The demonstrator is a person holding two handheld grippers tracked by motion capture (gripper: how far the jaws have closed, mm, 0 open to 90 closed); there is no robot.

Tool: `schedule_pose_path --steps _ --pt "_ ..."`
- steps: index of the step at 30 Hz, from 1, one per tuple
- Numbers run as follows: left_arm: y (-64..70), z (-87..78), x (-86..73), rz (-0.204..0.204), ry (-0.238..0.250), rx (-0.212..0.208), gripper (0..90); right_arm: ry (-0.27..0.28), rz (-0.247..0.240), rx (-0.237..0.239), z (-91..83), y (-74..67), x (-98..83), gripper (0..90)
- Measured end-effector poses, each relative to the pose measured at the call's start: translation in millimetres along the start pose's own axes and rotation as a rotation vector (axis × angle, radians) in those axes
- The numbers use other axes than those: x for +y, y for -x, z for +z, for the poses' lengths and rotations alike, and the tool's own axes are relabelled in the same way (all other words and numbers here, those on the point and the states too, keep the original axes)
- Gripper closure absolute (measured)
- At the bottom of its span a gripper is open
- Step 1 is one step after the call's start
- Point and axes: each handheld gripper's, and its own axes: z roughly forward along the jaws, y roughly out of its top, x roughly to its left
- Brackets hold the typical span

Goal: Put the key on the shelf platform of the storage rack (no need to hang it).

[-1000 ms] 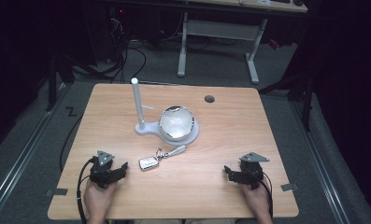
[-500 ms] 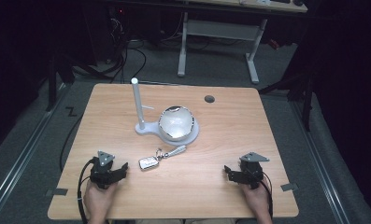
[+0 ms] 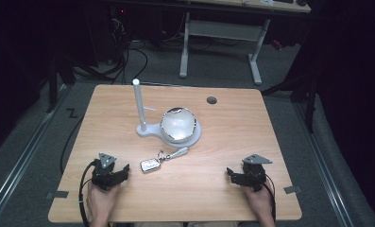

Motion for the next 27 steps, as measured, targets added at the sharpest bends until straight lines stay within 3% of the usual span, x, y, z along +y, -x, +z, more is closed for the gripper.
schedule_pose_path --steps 5,9,10,13,18,20,27 --pt "1.0 -0.6 3.0 -0.029 -0.021 0.0 29.3 -0.001 0.001 -0.001 -0.1 0.1 0.0 21.9" --pt "0.3 -1.3 5.7 -0.028 -0.037 -0.008 29.4 -0.002 0.002 -0.001 -0.1 0.1 0.0 21.9" --pt "2.1 -2.9 5.4 -0.05 -0.04 -0.008 29.5 -0.002 0.001 -0.002 -0.2 0.2 0.0 21.9" --pt "2.5 -8.2 3.9 -0.024 -0.056 -0.042 29.1 -0.002 0.001 -0.002 -0.2 0.2 0.0 21.9" --pt "7.5 -17.9 1.8 -0.03 -0.094 -0.074 25.8 -0.002 0.002 -0.002 -0.2 0.1 0.0 21.9" --pt "8.6 -20.8 0.2 -0.005 -0.105 -0.097 25.1 -0.002 0.003 -0.002 -0.2 0.1 0.0 21.9" --pt "14.8 -28.0 -5.8 -0.004 -0.139 -0.122 23.2 -0.002 0.003 -0.002 -0.2 0.1 0.0 21.9"
